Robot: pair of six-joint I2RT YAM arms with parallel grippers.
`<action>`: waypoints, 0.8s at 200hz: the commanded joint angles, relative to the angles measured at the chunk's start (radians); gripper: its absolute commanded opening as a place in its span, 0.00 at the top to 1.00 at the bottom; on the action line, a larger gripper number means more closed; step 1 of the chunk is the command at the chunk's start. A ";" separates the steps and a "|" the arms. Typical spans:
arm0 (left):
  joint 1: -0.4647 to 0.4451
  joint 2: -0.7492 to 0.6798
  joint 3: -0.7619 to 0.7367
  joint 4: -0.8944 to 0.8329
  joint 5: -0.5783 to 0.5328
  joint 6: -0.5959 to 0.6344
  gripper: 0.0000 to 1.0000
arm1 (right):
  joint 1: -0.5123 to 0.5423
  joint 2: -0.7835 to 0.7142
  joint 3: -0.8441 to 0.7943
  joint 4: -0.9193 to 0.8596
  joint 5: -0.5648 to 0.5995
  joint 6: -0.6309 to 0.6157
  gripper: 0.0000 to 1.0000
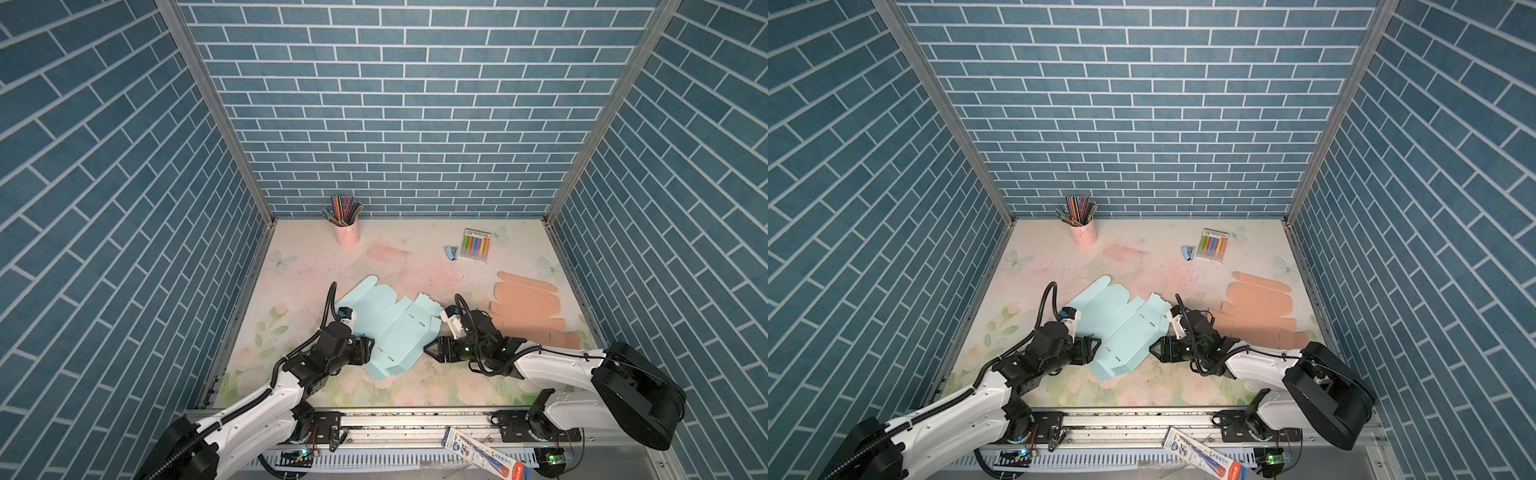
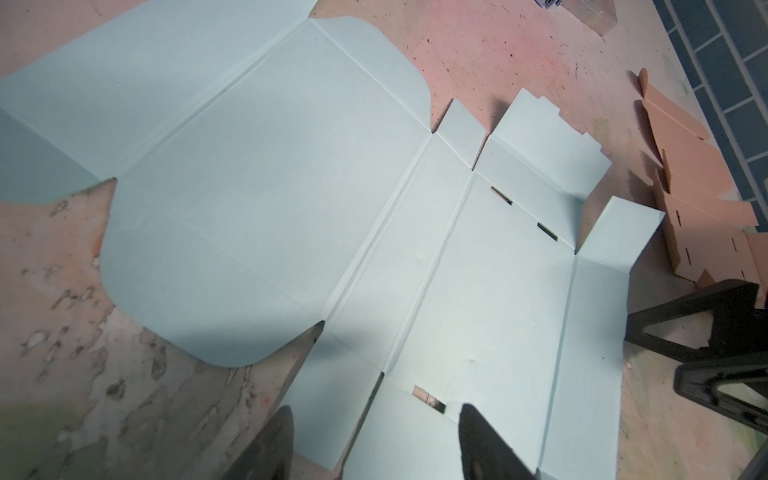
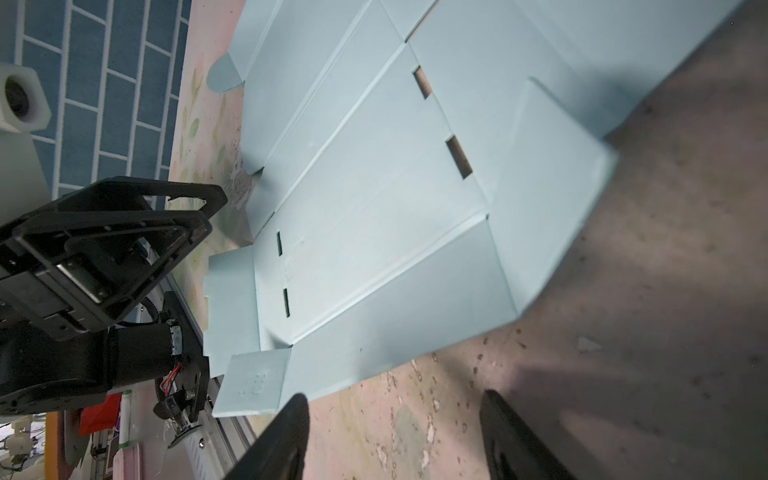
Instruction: Fold the paper box
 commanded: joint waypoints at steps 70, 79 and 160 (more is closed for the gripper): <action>-0.078 -0.080 -0.094 0.025 -0.018 -0.152 0.43 | 0.005 0.066 0.006 0.145 -0.017 0.033 0.38; -0.079 -0.099 -0.115 0.061 0.003 -0.170 0.43 | 0.005 0.075 0.012 0.147 -0.017 0.030 0.38; -0.115 -0.236 -0.208 0.120 0.065 -0.275 0.45 | -0.019 0.125 0.005 0.189 -0.006 0.036 0.35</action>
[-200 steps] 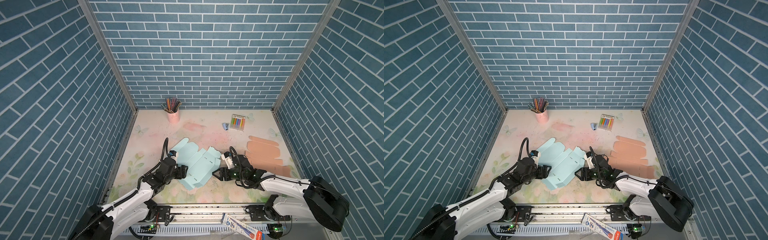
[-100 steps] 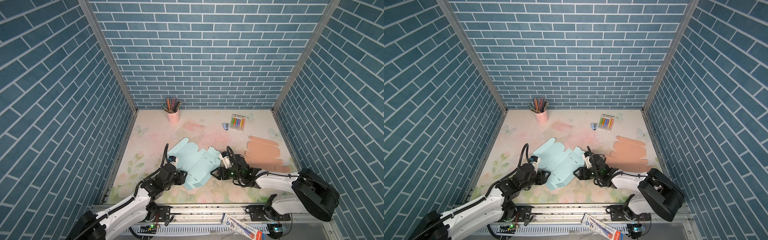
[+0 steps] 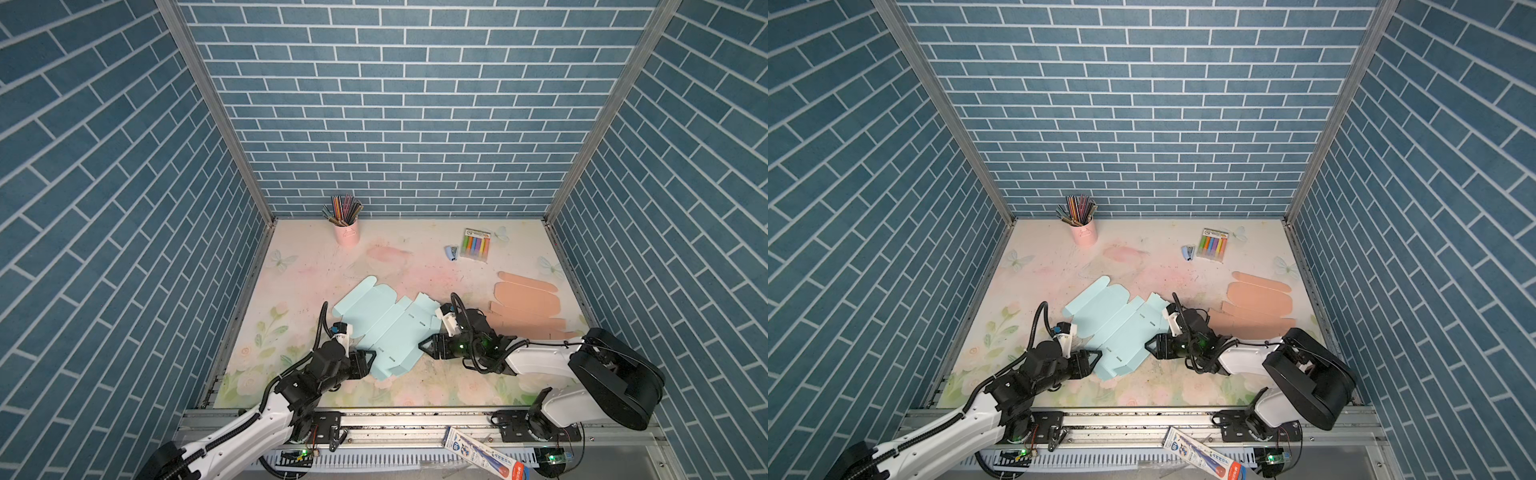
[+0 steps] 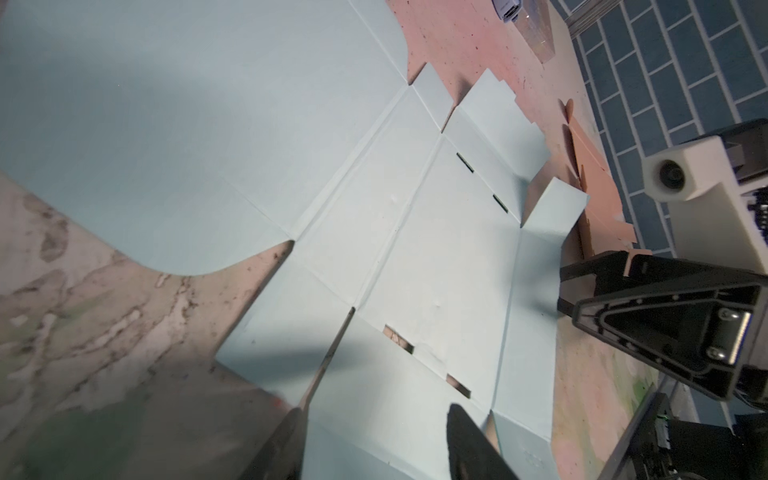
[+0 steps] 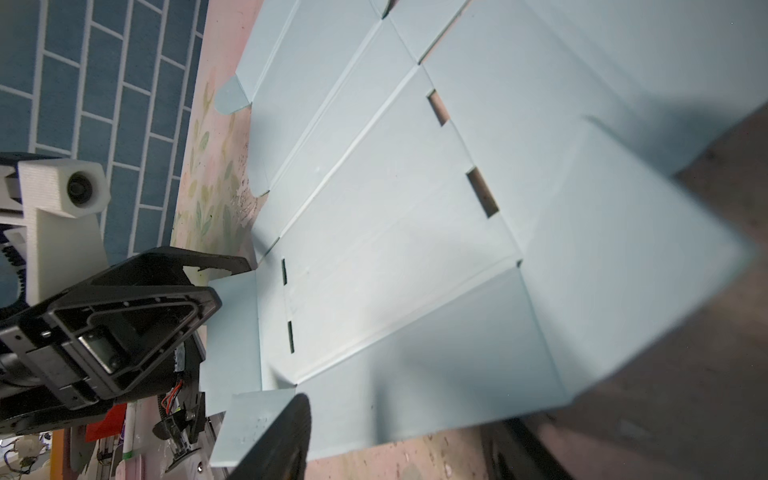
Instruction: Fold the paper box
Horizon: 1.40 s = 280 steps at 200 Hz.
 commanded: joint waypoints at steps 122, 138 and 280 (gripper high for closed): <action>-0.418 0.409 0.153 0.240 -0.159 -0.119 0.47 | -0.138 -0.068 -0.036 -0.066 -0.011 -0.044 0.37; -0.435 0.485 0.194 0.265 -0.156 -0.105 0.48 | -0.148 -0.086 -0.035 -0.090 -0.002 -0.052 0.37; -0.460 0.437 0.169 0.243 -0.252 -0.129 0.50 | -0.194 -0.038 -0.064 0.009 -0.040 -0.018 0.59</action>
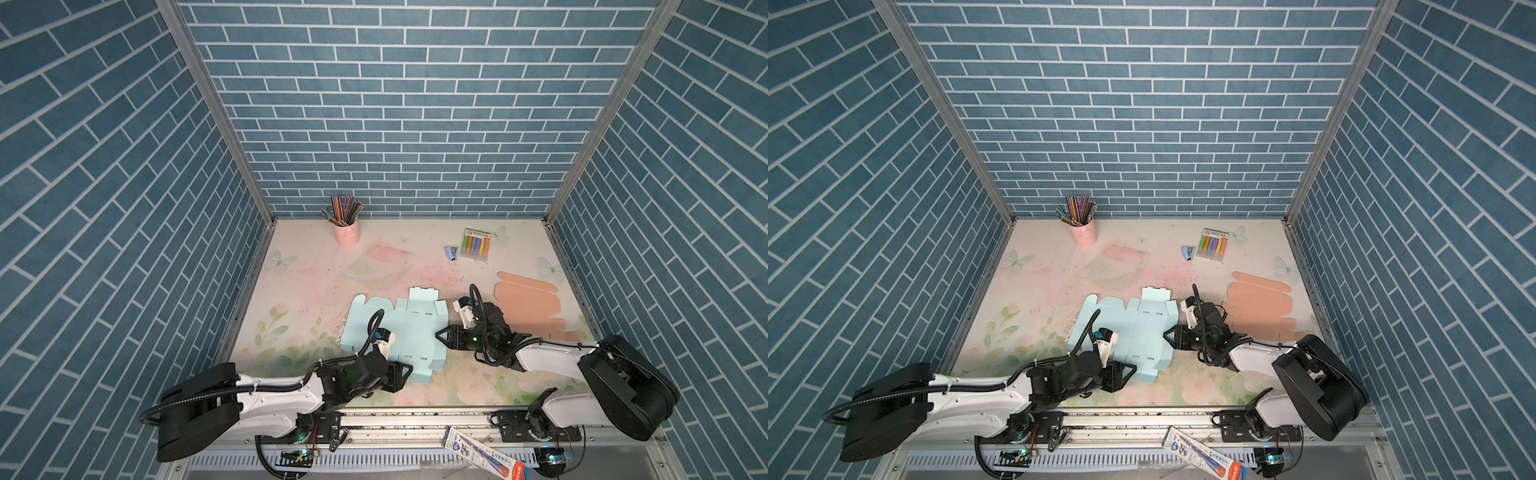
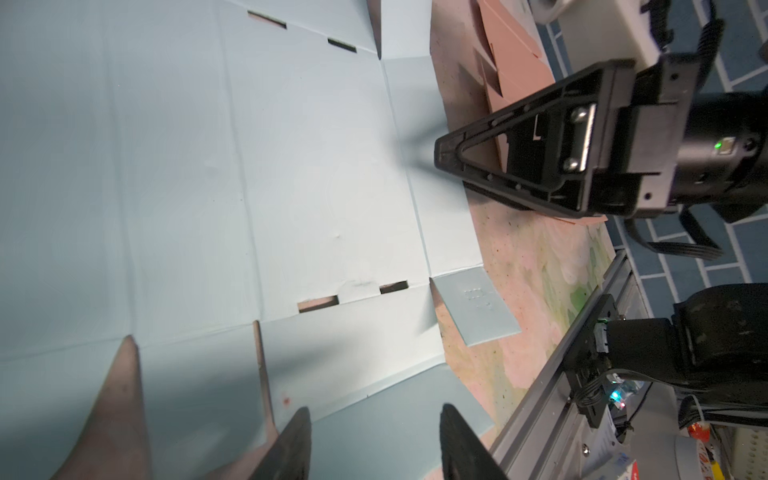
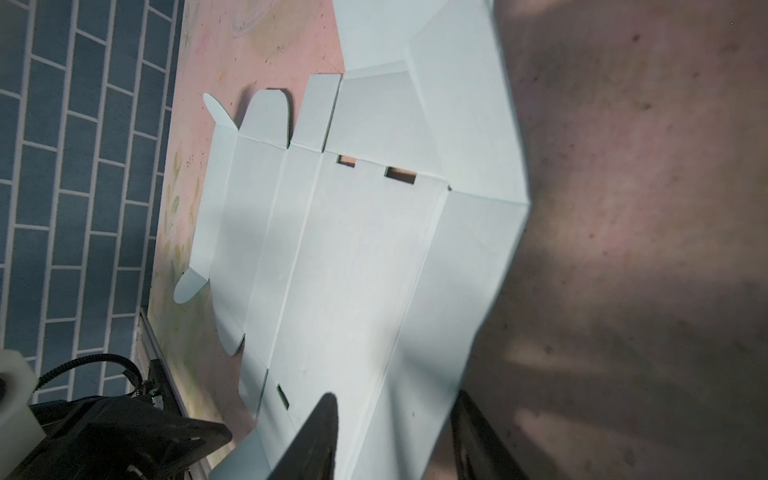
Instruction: Fold the paper box
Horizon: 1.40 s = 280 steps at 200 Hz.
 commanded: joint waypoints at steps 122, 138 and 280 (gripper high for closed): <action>0.054 -0.181 -0.043 -0.125 -0.100 0.019 0.52 | -0.066 0.037 -0.054 0.157 -0.072 0.069 0.89; 0.060 -0.201 -0.052 -0.131 -0.104 0.021 0.52 | -0.085 0.033 -0.051 0.145 -0.085 0.050 0.92; 0.128 -0.318 -0.076 -0.183 -0.110 0.057 0.54 | -0.223 0.182 0.247 -0.198 -0.187 -0.290 0.87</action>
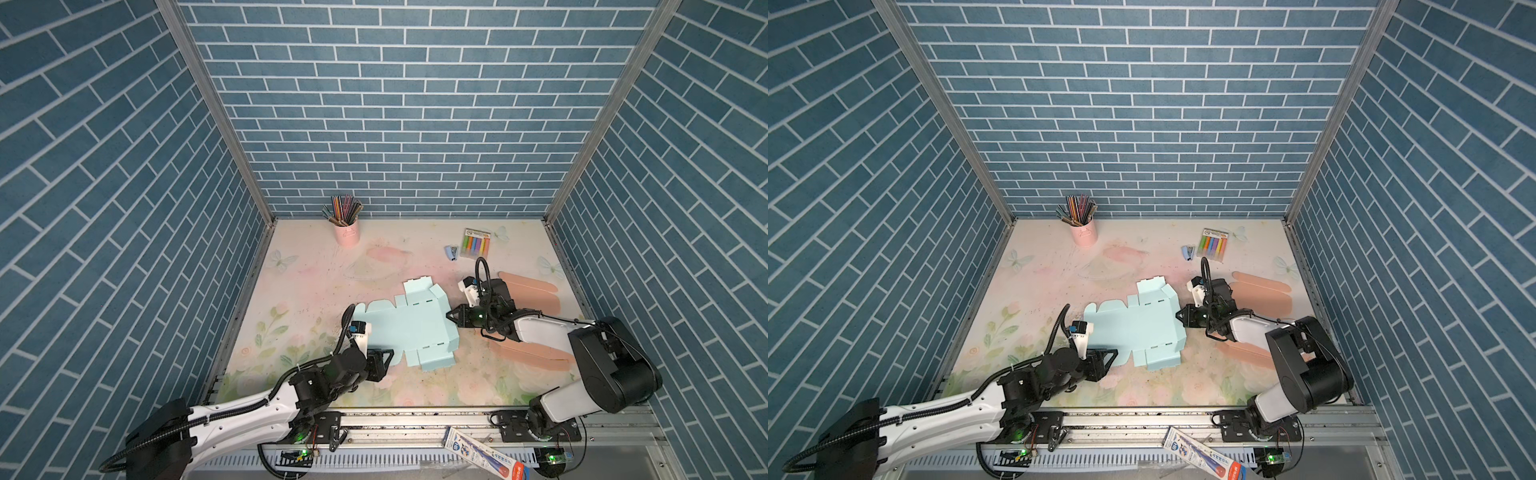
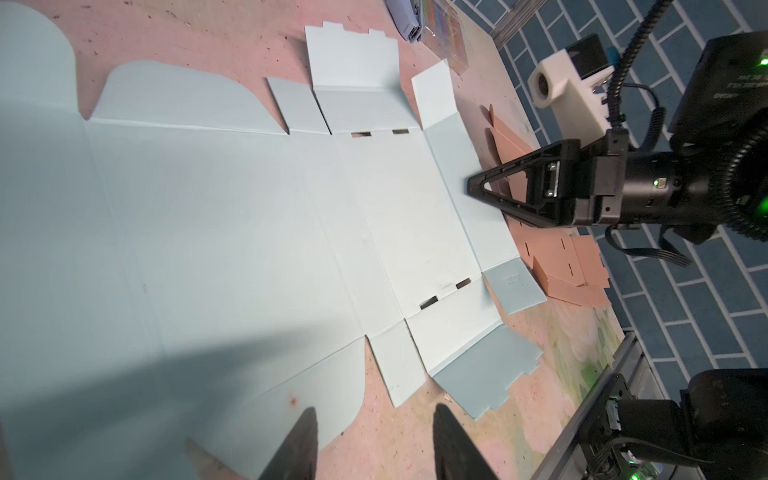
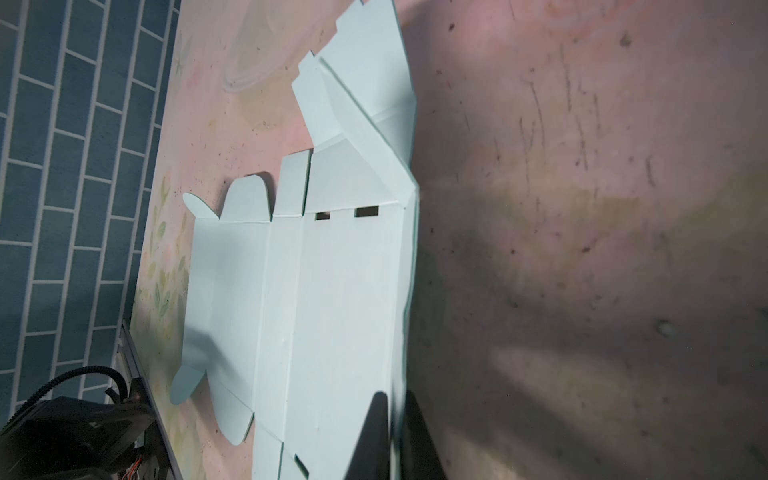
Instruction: Fold the paper box
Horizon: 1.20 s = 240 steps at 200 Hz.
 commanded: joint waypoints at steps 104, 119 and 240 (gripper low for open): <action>0.006 0.028 -0.001 0.014 -0.021 0.024 0.54 | -0.022 0.048 -0.063 0.206 -0.061 0.108 0.83; 0.006 0.023 0.002 0.008 -0.021 0.025 0.54 | -0.025 0.055 -0.063 0.211 -0.063 0.110 0.86; 0.096 0.002 0.071 -0.043 0.039 0.112 0.97 | 0.178 -0.133 0.180 -0.338 0.298 -0.206 0.95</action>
